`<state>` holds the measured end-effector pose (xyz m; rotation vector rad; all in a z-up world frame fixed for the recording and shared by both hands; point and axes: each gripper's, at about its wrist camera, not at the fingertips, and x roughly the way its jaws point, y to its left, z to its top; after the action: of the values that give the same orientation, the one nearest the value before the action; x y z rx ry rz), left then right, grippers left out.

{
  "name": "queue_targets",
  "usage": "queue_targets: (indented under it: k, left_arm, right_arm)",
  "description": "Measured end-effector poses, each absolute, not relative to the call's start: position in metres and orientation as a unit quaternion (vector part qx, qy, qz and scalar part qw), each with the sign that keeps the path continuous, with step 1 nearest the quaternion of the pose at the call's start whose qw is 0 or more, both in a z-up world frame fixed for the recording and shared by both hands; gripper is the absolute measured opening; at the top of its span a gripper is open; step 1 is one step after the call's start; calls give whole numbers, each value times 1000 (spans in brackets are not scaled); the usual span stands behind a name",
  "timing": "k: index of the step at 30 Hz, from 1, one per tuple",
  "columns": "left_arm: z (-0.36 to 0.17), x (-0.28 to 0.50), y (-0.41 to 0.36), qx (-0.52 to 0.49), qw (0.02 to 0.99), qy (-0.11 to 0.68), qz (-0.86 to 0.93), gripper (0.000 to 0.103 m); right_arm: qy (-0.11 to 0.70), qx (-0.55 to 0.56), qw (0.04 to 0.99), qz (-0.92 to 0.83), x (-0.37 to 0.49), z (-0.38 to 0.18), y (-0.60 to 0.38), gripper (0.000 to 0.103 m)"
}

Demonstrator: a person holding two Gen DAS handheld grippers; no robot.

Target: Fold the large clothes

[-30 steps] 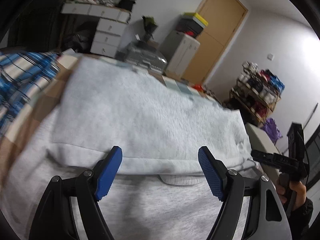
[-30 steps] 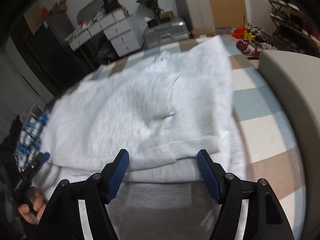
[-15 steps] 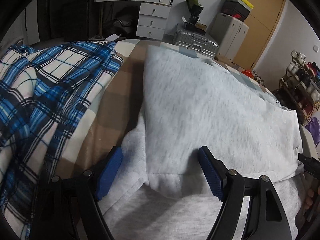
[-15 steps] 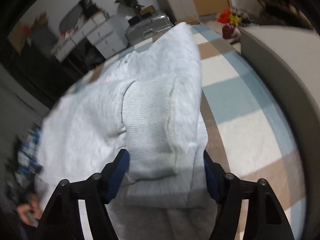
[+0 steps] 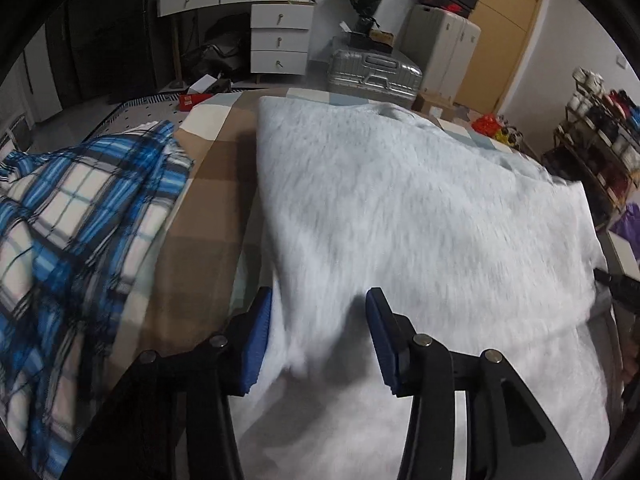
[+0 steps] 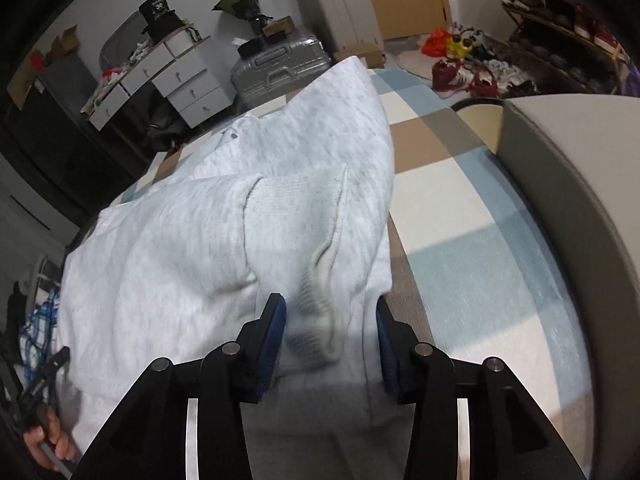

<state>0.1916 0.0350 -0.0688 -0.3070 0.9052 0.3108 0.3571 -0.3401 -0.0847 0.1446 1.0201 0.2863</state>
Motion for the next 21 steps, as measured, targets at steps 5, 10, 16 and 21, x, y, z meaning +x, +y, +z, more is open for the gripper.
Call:
queue_targets:
  k: [5,10,16,21]
  left_arm:
    - [-60,135,3,-121,889,427,115,58]
    - [-73,104,-12,-156,878,446,77,58]
    - [-77,87,-48,-168,877,448,-41,58]
    - [-89,96,-64,-146,863,478,-73,58]
  right_arm:
    - [469,52,863,179,283,-69,-363,63]
    - [461,112,850,229,210,-64,-386,64]
    - [448,111,841,282,166,-74,-369,64]
    - [469,118,829,280,160,-93,-356,64]
